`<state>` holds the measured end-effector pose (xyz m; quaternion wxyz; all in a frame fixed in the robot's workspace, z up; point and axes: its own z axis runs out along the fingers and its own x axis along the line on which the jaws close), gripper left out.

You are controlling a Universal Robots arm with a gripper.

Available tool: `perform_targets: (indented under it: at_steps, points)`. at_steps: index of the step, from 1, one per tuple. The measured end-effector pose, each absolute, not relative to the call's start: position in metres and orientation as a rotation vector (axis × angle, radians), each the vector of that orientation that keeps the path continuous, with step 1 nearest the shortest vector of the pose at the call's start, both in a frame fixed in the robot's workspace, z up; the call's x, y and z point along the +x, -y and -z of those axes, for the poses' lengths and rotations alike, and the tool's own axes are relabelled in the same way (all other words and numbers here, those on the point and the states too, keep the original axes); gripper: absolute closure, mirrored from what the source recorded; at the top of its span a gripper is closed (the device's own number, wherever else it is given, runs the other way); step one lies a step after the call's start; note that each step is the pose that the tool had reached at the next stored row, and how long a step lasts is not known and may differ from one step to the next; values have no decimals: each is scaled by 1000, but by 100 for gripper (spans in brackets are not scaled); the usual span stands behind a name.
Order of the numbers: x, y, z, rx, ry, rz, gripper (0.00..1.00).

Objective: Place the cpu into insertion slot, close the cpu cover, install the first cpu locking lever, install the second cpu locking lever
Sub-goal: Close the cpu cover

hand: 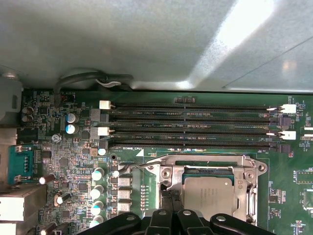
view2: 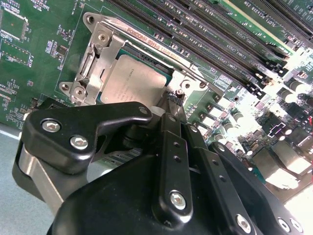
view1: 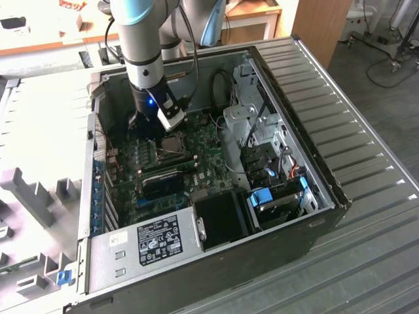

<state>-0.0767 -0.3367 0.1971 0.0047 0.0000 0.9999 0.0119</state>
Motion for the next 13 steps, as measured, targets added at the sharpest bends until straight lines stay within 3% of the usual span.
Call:
perform_targets:
  at_steps: [13]
  points:
    - [-77, 337, -197, 0, -3132, -37, 90]
